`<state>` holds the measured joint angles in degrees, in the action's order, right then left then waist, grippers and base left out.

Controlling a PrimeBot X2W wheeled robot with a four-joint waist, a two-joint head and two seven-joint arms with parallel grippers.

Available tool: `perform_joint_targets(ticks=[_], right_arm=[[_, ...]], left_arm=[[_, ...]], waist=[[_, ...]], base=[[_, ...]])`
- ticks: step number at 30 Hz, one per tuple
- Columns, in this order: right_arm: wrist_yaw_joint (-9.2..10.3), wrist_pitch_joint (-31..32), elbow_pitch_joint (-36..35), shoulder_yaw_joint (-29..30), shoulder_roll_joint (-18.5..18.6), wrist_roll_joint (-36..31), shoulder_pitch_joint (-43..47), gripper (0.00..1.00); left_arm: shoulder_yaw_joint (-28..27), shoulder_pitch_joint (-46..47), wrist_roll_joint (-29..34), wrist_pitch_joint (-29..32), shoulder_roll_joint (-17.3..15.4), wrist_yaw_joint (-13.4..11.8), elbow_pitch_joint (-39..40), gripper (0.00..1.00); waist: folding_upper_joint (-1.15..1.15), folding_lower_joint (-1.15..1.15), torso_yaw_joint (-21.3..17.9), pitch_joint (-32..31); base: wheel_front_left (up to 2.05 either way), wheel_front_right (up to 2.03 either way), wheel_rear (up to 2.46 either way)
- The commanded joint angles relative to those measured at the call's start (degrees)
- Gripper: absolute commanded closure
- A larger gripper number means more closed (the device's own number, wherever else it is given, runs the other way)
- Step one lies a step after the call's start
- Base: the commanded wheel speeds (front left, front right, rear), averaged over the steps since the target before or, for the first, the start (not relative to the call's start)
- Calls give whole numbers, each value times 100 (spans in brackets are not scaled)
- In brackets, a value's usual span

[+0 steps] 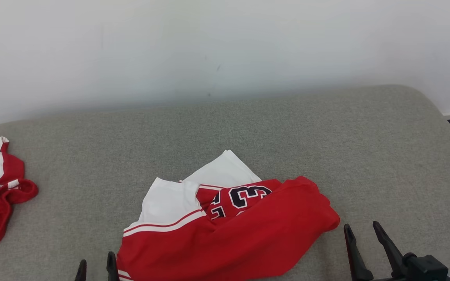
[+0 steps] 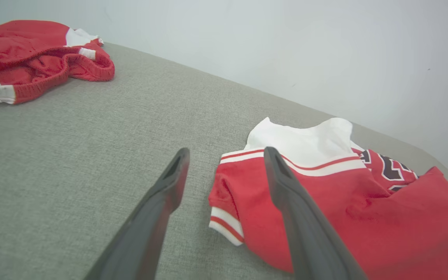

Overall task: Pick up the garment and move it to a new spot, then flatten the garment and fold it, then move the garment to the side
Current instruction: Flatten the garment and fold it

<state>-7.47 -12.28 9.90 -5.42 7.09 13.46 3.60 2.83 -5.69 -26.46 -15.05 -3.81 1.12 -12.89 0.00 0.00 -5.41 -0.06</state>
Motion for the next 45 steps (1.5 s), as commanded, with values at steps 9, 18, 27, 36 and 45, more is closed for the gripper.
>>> perform_joint_targets(ticks=[9, 18, 27, 36, 45], right_arm=[[-5, 257, -274, 329, -58, -26, 132, 0], [-5, 396, -257, 283, -129, 59, 154, 0], [-5, 402, -272, 179, -148, 72, 58, 0], [-5, 408, -317, -127, -143, 65, -122, 0], [-5, 297, -316, -520, -197, 104, -485, 0]], left_arm=[[-496, -332, 1290, -19, 50, 478, 991, 0], [-639, -449, 1487, -19, 81, 602, 894, 0], [-256, 340, 1551, -19, -131, 632, 7, 0], [-133, 2002, 1454, 785, -552, 623, -1314, 0], [66, 3227, 1593, 2123, -1060, 598, -2167, 0]], waist=[[0, 0, 160, -146], [0, 0, 111, -235], [0, 0, -115, -170], [0, 0, -624, 264], [0, 0, -1186, 1035]], base=[[0, 0, 0], [0, 0, 0], [0, 0, 0], [0, 0, 0], [0, 0, 0]])
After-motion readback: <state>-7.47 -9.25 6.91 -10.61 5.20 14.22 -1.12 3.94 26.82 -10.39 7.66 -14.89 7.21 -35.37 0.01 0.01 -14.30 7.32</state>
